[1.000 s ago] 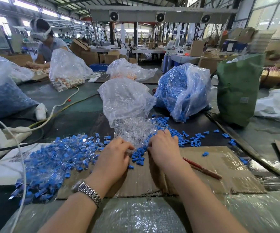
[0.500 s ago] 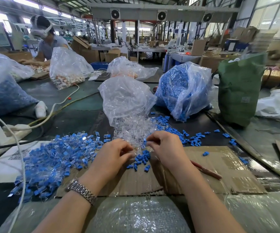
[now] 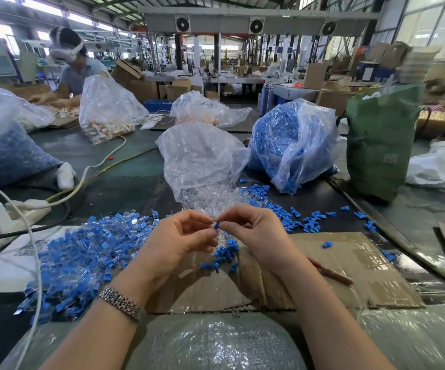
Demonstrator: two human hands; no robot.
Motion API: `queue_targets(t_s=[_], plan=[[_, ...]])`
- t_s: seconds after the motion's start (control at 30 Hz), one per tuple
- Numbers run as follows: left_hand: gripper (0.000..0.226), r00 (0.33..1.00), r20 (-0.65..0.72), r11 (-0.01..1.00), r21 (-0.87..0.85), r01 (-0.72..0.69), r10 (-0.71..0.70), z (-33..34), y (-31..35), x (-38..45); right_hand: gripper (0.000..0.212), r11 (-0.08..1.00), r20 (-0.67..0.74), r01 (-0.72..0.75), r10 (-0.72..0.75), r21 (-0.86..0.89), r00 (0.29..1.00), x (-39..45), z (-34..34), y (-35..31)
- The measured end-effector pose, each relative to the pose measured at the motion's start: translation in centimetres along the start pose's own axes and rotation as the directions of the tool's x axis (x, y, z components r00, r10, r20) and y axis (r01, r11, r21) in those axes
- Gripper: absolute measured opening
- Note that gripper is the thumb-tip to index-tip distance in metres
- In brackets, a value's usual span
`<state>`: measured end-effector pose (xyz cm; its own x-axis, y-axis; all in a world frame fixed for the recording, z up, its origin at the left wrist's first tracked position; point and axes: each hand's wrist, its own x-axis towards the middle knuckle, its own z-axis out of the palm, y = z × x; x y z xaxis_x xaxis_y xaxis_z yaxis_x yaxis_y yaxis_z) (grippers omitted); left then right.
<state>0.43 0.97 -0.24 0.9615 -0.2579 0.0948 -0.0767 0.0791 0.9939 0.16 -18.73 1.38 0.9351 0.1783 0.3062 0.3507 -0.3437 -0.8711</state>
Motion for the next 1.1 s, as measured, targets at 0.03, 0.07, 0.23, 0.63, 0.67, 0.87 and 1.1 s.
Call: queue_targets(t_s=[0.03, 0.07, 0.23, 0.63, 0.67, 0.87, 1.1], plan=[[0.030, 1.000, 0.003, 1.000, -0.028, 0.007, -0.007, -0.04, 0.02, 0.02, 0.012, 1.000, 0.013, 0.009, -0.009, -0.003, 1.000, -0.03, 0.03, 0.05], [0.028, 1.000, 0.002, 0.999, -0.048, 0.020, -0.020, -0.09, 0.01, 0.05, 0.011, 1.000, 0.026, 0.018, -0.018, -0.004, 1.000, -0.06, 0.03, 0.11], [0.021, 0.994, 0.043, 0.972, -0.209, 0.108, -0.101, -0.36, -0.05, 0.21, 0.009, 0.999, 0.049, 0.039, -0.039, 0.012, 0.998, -0.17, -0.11, 0.06], [0.021, 0.991, 0.086, 0.977, -0.181, 0.116, -0.102, -0.17, 0.20, -0.11, 0.017, 0.994, 0.021, 0.077, -0.076, -0.076, 0.997, -0.15, 0.24, 0.32], [0.021, 0.991, 0.085, 0.977, -0.179, 0.118, -0.104, -0.16, 0.17, -0.13, 0.019, 0.991, 0.014, 0.089, -0.088, -0.096, 0.996, -0.13, 0.32, 0.40], [0.024, 0.991, 0.095, 0.982, -0.154, 0.107, -0.093, -0.19, -0.20, 0.02, 0.018, 0.977, 0.021, 0.132, -0.131, -0.169, 0.991, -0.13, 0.49, 0.70], [0.024, 0.990, 0.103, 0.988, -0.103, 0.111, -0.101, -0.15, -0.35, 0.00, 0.017, 0.980, 0.042, 0.109, -0.104, -0.169, 0.994, -0.22, 0.48, 0.72]])
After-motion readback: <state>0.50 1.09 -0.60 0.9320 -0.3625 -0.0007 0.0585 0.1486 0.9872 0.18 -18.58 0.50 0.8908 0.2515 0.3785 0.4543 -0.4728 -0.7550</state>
